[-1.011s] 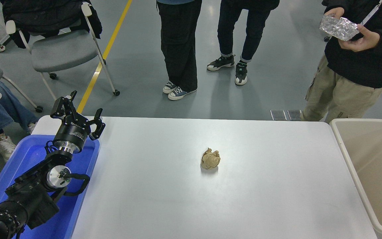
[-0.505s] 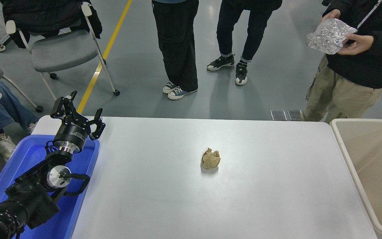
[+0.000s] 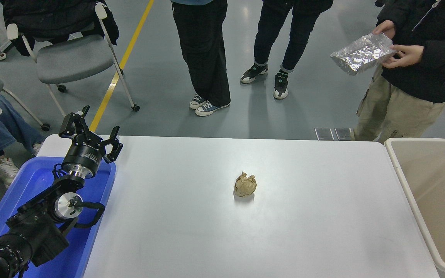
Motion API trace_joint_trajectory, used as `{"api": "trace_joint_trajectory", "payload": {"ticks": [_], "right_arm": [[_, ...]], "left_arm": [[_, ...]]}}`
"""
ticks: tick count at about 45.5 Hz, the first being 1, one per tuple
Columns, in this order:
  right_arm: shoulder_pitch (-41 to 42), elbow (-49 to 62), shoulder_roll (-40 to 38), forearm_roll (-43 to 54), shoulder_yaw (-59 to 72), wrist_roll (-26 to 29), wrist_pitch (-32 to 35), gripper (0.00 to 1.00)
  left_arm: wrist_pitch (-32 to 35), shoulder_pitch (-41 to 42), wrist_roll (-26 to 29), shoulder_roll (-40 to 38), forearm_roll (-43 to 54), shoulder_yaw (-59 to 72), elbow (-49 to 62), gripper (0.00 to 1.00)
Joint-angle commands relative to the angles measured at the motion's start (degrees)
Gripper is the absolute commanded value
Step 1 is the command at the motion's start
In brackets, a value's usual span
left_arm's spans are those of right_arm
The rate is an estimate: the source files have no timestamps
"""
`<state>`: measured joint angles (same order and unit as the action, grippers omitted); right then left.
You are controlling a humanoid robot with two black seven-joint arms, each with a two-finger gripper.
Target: Dispose of the paper cup in the dustbin
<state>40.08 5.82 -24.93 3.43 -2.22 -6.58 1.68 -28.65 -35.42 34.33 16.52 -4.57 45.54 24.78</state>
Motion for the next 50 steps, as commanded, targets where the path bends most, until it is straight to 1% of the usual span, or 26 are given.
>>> {"api": "trace_joint_trajectory", "payload": {"ticks": [1, 4, 11, 18, 24, 28, 32, 35, 41, 46, 50], "right_arm": [[4.03, -3.70, -3.10, -1.67, -6.04, -0.45, 4.56, 0.99], [4.65, -8.71, -5.29, -2.20, -10.16, -0.89, 4.73, 0.99], [3.86, -25.58, -11.36, -1.68, -23.26, -2.12, 4.91, 0.99], [1.14, -35.70, -12.24, -0.97, -33.19, -5.37, 4.82, 0.99], [-1.23, -41.76, -11.54, -0.62, -39.61, -6.08, 4.47, 0.99], [-3.34, -43.87, -9.09, 0.78, -43.83, -7.48, 4.47, 0.99], [-5.89, -46.25, -6.54, 5.08, -48.22, -9.94, 4.64, 0.99], [-8.87, -49.14, -4.34, 7.55, -54.01, -11.70, 4.82, 0.99], [-14.68, -55.65, 0.93, 15.45, -64.57, -11.97, 4.64, 0.99], [-17.75, -57.06, 5.76, 22.49, -69.15, -12.05, 4.73, 0.99], [-19.08, -57.50, 8.32, 24.60, -71.34, -12.05, 4.82, 0.99]], "left_arm": [[0.00, 0.00, -0.05, 0.00, 0.00, -0.02, -0.08, 1.00], [0.00, 0.00, -0.05, 0.00, 0.00, 0.07, 0.00, 1.00], [0.00, 0.00, -0.05, 0.00, 0.00, -0.02, 0.00, 1.00], [0.00, 0.00, -0.05, 0.00, 0.00, -0.02, 0.00, 1.00], [0.00, 0.00, -0.05, 0.00, 0.00, -0.02, 0.00, 1.00], [0.00, 0.00, -0.05, 0.00, 0.00, -0.01, 0.00, 1.00], [0.00, 0.00, -0.05, 0.00, 0.00, -0.02, 0.00, 1.00], [0.00, 0.00, -0.05, 0.00, 0.00, -0.02, 0.00, 1.00], [0.00, 0.00, -0.05, 0.00, 0.00, -0.02, -0.08, 1.00], [0.00, 0.00, -0.05, 0.00, 0.00, -0.02, 0.00, 1.00], [0.00, 0.00, -0.05, 0.00, 0.00, -0.02, 0.00, 1.00]]}}
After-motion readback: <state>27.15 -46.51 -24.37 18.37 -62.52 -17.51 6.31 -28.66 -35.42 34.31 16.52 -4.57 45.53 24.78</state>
